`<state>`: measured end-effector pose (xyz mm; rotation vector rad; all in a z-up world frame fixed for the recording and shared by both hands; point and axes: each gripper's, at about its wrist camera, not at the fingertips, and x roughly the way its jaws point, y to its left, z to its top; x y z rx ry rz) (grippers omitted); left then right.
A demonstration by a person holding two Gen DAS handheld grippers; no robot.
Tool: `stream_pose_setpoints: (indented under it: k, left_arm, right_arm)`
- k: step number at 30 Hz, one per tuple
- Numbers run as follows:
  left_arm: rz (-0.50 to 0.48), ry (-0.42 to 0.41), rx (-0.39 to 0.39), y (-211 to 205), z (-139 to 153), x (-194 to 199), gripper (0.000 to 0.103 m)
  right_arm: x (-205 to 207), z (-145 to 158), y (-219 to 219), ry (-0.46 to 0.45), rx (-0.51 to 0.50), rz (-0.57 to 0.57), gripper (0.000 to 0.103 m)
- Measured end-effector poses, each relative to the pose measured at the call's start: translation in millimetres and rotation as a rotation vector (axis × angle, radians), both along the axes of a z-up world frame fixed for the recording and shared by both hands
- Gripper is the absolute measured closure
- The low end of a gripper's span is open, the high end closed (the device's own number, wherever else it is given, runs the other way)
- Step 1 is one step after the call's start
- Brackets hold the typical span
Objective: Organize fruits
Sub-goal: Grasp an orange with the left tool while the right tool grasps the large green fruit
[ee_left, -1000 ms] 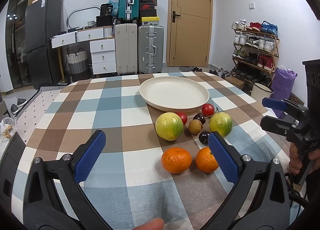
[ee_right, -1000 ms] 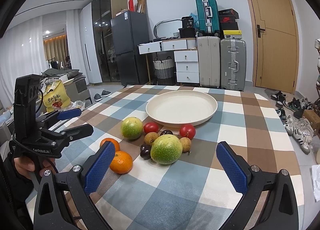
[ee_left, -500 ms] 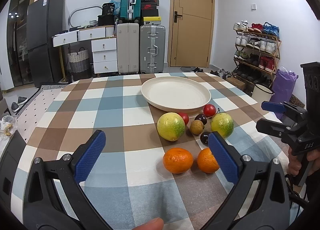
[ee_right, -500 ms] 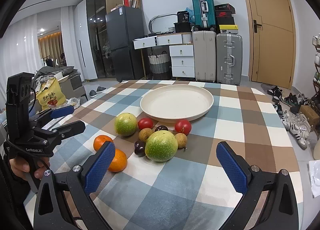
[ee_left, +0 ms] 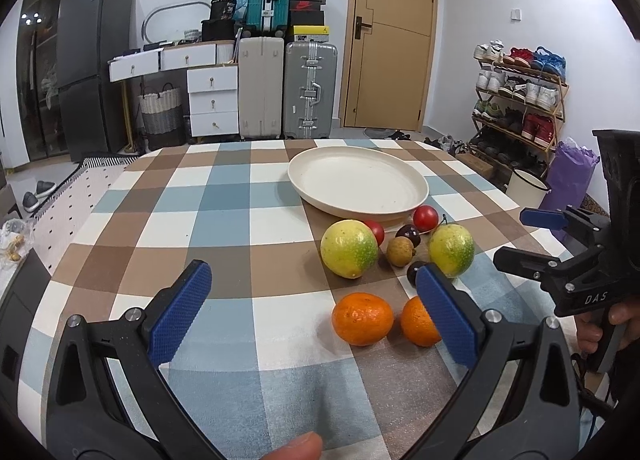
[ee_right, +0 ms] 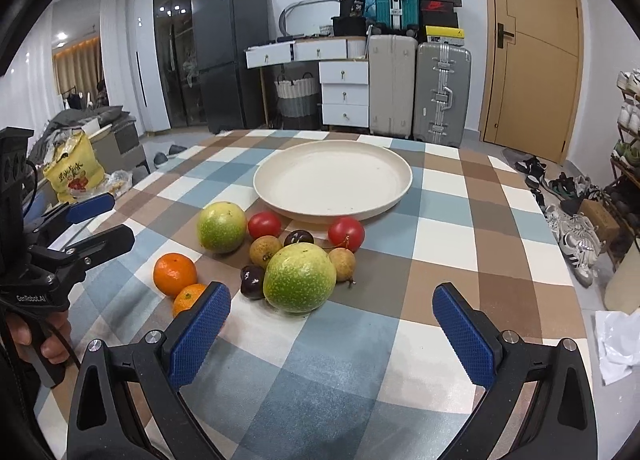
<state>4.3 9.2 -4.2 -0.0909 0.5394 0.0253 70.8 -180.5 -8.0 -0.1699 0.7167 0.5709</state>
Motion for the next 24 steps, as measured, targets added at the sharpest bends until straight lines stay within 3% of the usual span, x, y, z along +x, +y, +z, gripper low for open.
stream_pose_setpoints:
  k: [12, 19, 21, 24]
  left_arm:
    - [-0.055, 0.171, 0.013, -5, -18, 25, 0.002]
    - [-0.080, 0.250, -0.015, -4, -31, 41, 0.019]
    - [-0.101, 0.250, -0.015, -7, -32, 42, 0.023]
    - [-0.136, 0.266, -0.011, -13, -34, 44, 0.028]
  right_arm:
    - [30, -14, 19, 0.119, -0.055, 0.027, 0.001]
    - [43, -24, 21, 0.181, -0.018, 0.027, 0.004]
    - [47, -27, 23, 0.197, -0.010, 0.032, 0.012]
    - [51, -32, 26, 0.227, -0.003, 0.028, 0.016]
